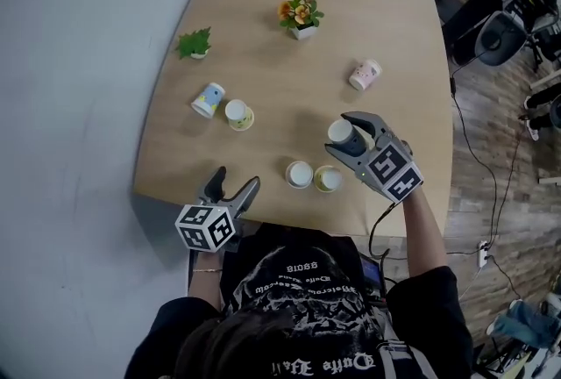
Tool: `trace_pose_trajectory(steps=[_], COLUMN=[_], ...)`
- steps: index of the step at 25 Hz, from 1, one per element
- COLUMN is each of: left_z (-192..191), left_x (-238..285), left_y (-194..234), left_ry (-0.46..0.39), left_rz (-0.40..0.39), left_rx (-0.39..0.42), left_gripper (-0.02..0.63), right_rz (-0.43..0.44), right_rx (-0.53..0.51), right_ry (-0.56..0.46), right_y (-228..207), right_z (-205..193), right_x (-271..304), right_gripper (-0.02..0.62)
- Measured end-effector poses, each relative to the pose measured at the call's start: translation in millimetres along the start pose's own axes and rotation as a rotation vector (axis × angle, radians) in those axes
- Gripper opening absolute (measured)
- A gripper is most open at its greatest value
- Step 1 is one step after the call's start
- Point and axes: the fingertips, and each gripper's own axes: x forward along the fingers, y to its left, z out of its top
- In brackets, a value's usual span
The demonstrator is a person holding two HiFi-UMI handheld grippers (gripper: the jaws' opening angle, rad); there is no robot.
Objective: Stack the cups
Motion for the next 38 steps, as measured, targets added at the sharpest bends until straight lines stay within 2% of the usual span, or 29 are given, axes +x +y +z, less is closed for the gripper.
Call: trace_pose_trajectory(steps=[7,10,21,28,38], left_z=[1.0,-1.4,-0.6,-9.0,-11.3], left_x=[13.7,20.3,27.7,29.0,28.5], left_y=[-13.2,-20.4,-41.7,-50.1,-55.4], left_ry=[0.014,0.038,0.049,0.054,0.037], left_rz=[-0.033,-0.044,-0.044,-0.026,0.001], left_rx=[0.015,0.036,0.068,0.068,0.058], left_gripper=[0.407,0.407,0.407,0.407,0.407], right_rz=[-0.158,-0.201,-0.304,-0.395,-0.458], right_rx=[0.086,0.137,0.308,0.356,0.413], right_ry=[-0.163,-0.223,-0.251,-0.265,-0.253], right_y=[0.7,5.2,18.3,10.7,23.5], right_z=[-10.6,-20.8,-86.7,-112.0,-136.1], right_x=[-40.2,-54.5,-57.3,-54.8,-38.4], right_gripper=[0.290,0.291,0.291,0.291,0.295])
